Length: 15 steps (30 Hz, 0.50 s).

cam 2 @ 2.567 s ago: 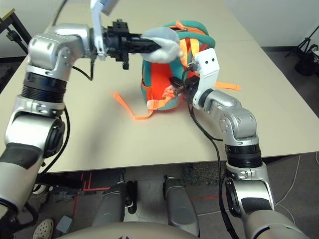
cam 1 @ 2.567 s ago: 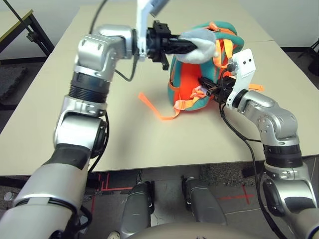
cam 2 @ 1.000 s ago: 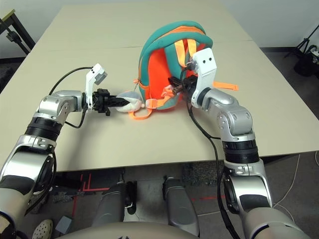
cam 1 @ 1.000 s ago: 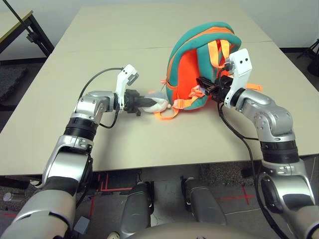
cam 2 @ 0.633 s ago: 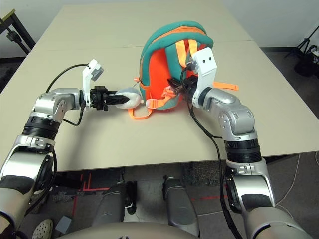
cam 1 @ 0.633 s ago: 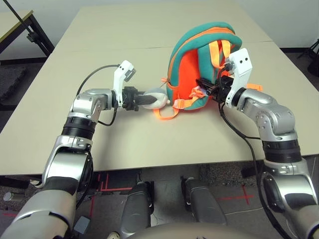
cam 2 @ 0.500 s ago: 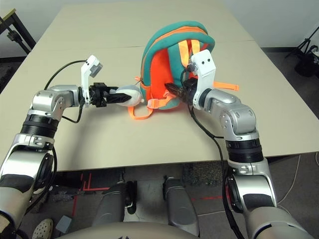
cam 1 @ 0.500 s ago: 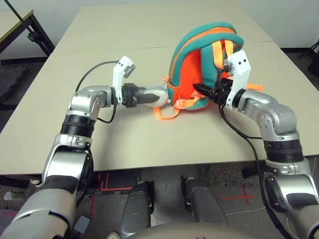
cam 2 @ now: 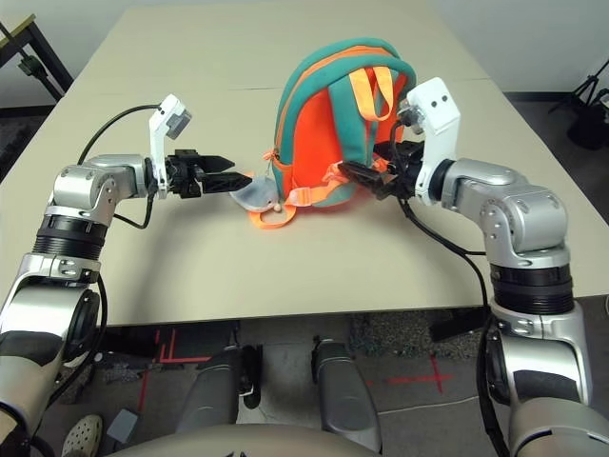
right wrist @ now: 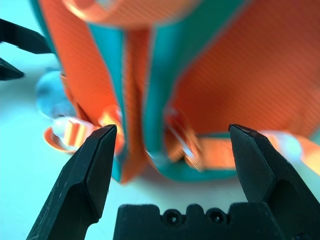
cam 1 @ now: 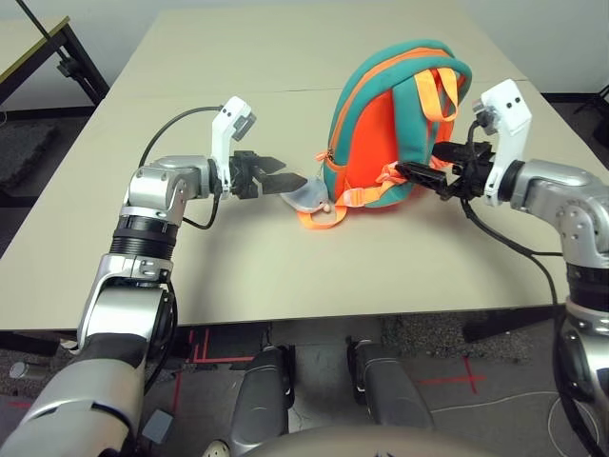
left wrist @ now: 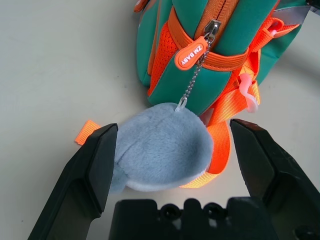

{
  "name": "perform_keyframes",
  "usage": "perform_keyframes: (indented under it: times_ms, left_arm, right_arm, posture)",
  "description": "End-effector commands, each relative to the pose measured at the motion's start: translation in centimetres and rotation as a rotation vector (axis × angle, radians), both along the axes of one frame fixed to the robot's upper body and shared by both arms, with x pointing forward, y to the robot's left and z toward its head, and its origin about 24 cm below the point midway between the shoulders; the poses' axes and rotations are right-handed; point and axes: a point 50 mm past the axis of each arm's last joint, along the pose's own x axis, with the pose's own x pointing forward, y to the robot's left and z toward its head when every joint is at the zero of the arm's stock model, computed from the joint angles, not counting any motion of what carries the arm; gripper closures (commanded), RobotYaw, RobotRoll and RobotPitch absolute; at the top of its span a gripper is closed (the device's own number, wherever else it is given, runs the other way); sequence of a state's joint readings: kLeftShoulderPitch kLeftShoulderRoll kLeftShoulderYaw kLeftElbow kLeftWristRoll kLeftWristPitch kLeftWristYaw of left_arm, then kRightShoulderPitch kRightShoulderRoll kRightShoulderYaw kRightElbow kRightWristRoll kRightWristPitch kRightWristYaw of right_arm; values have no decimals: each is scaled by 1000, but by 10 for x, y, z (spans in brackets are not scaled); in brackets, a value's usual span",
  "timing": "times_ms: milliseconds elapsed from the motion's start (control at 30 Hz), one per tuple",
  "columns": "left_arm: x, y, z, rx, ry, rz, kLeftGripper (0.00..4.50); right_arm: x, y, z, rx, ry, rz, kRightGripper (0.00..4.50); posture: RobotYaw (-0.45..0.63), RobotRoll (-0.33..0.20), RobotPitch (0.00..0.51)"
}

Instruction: Put the pencil case into the backpack and zip it.

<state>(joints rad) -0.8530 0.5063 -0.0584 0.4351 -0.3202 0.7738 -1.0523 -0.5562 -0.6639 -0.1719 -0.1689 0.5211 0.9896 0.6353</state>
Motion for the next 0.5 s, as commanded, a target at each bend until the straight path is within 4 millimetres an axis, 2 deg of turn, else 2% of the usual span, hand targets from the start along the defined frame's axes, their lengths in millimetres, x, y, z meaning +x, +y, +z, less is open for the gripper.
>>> perform_keyframes:
  times_ms: [33, 333, 500]
  left_arm:
    - [-1, 2, 3, -2, -10, 7, 0]
    - [-6, 25, 9, -43, -43, 104, 0]
    - [-10, 37, 6, -46, -40, 162, 0]
  right_arm:
    - [-7, -16, 3, 3, -15, -76, 61]
    - [-12, -57, -11, 19, -54, -332, 61]
    - [-13, -74, -15, 63, -70, -405, 61]
  posture:
    - [-196, 0, 136]
    - [-202, 0, 140]
    - [-191, 0, 144]
